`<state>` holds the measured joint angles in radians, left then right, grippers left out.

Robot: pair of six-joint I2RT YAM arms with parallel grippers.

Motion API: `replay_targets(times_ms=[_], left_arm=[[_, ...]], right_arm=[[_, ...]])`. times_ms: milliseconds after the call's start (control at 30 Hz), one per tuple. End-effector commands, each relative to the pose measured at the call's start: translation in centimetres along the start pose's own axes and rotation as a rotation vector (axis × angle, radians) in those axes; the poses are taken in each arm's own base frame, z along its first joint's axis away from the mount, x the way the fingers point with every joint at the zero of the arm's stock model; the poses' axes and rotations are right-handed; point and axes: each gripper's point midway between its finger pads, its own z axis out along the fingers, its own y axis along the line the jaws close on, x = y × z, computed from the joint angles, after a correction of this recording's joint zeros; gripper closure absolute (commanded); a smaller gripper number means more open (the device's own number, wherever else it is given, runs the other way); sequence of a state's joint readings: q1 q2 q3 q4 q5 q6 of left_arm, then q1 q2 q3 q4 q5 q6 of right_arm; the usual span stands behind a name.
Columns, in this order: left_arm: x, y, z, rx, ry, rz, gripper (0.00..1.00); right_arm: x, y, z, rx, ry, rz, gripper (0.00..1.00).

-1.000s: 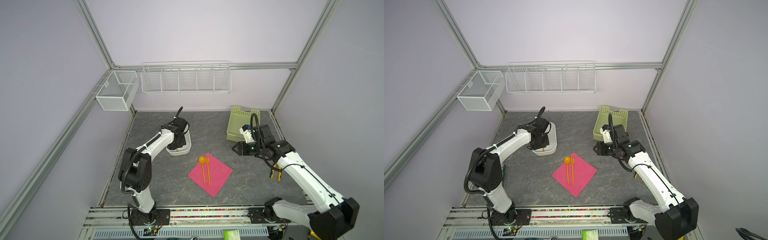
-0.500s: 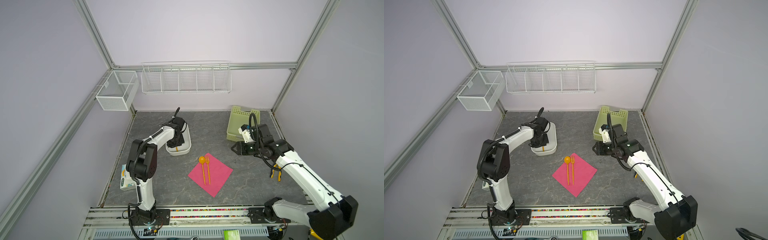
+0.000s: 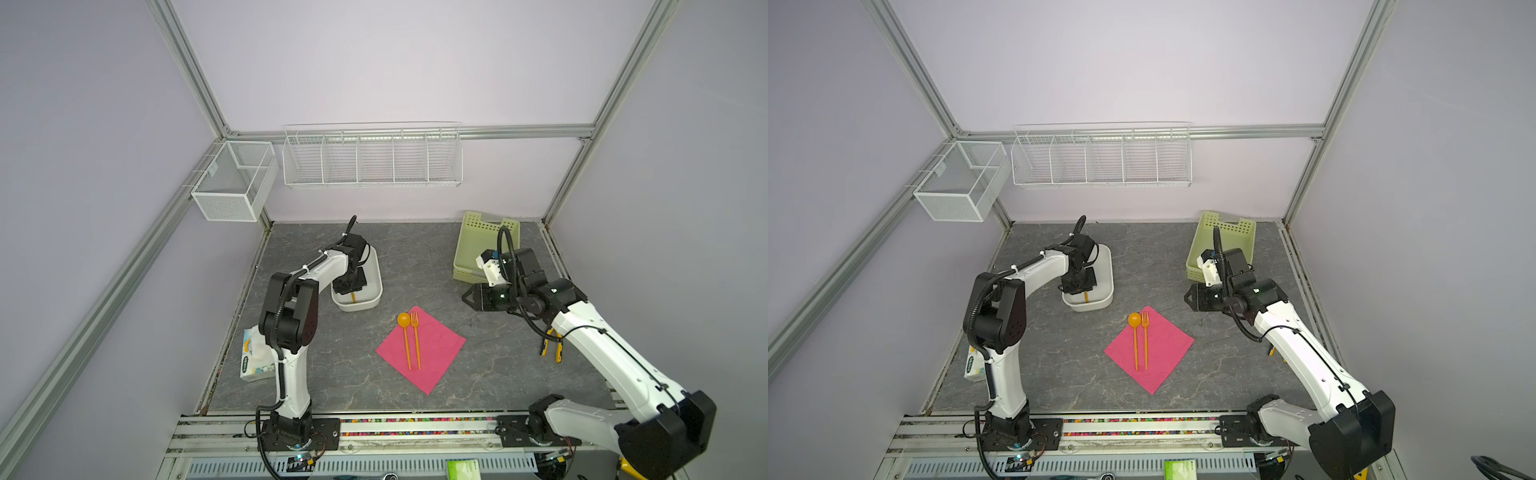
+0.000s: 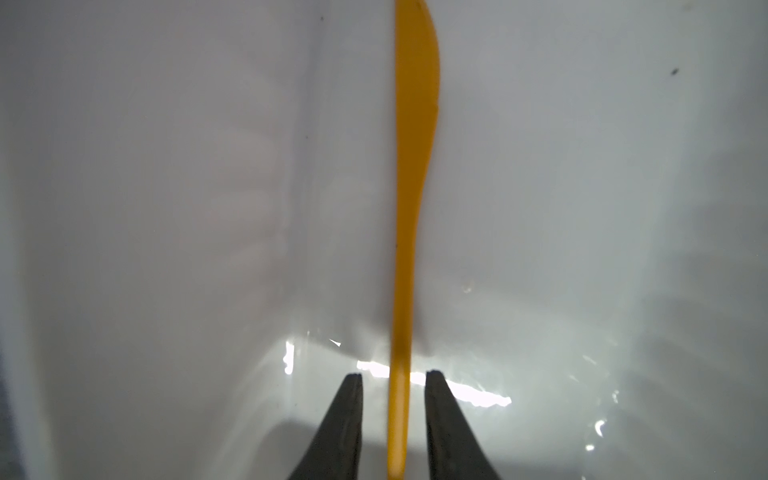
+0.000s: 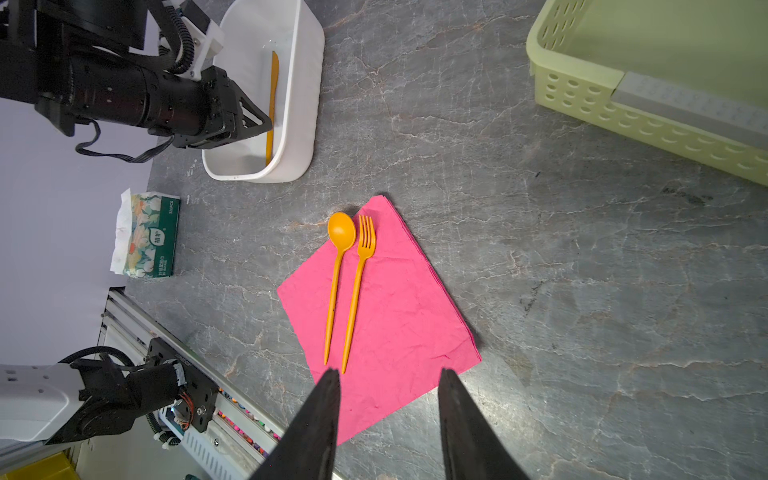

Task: Place the utensils on the paper napkin and roll it up
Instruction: 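Lower the left gripper into the tub and close on the yellow knife, then lift the knife upright with the left gripper while the right gripper approaches it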

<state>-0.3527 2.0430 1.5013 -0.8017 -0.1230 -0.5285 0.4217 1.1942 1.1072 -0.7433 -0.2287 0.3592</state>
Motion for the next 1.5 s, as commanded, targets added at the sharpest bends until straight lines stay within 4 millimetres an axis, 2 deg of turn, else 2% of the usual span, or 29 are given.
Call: replay_targets(times_ms=[0, 267, 400, 600, 700, 867, 1033, 1167, 1267, 1467], left_arm=[[-0.5, -0.2, 0.7, 0.003, 0.013, 0.014, 0.73], [0.8, 0.0, 2.9, -0.008, 0.061, 0.009, 0.76], [1.4, 0.3, 3.7, -0.017, 0.075, 0.006, 0.84], [1.4, 0.3, 3.4, -0.011, 0.068, 0.011, 0.98], [0.9, 0.3, 2.5, -0.009, 0.045, 0.019, 1.0], [-0.5, -0.2, -0.3, 0.027, -0.018, 0.043, 1.0], [-2.1, -1.2, -4.8, 0.113, -0.114, 0.079, 1.0], [-2.6, -1.5, -8.3, 0.179, -0.184, 0.102, 1.0], [-2.5, -2.3, -11.0, 0.268, -0.23, 0.126, 1.0], [-0.7, -6.1, -16.3, 0.494, -0.292, 0.256, 1.0]], right_arm=[[-0.2, 0.5, -0.1, -0.009, 0.004, -0.008, 0.58], [-0.3, 0.7, -0.1, -0.013, 0.007, -0.013, 0.58], [-0.3, 0.7, -0.3, -0.009, 0.004, -0.013, 0.58], [-0.3, 0.7, -0.4, -0.01, 0.001, -0.015, 0.58], [-0.4, 0.8, -0.4, -0.011, 0.0, -0.013, 0.58], [-0.5, 0.9, -0.4, -0.014, -0.016, -0.005, 0.58], [-0.8, 1.7, -0.1, -0.053, -0.036, 0.009, 0.59], [-1.4, 2.9, 0.0, -0.099, -0.059, 0.014, 0.6], [-2.1, 3.5, -0.2, -0.121, -0.082, 0.029, 0.62], [-3.6, 6.0, -0.6, -0.211, -0.146, 0.063, 0.63]])
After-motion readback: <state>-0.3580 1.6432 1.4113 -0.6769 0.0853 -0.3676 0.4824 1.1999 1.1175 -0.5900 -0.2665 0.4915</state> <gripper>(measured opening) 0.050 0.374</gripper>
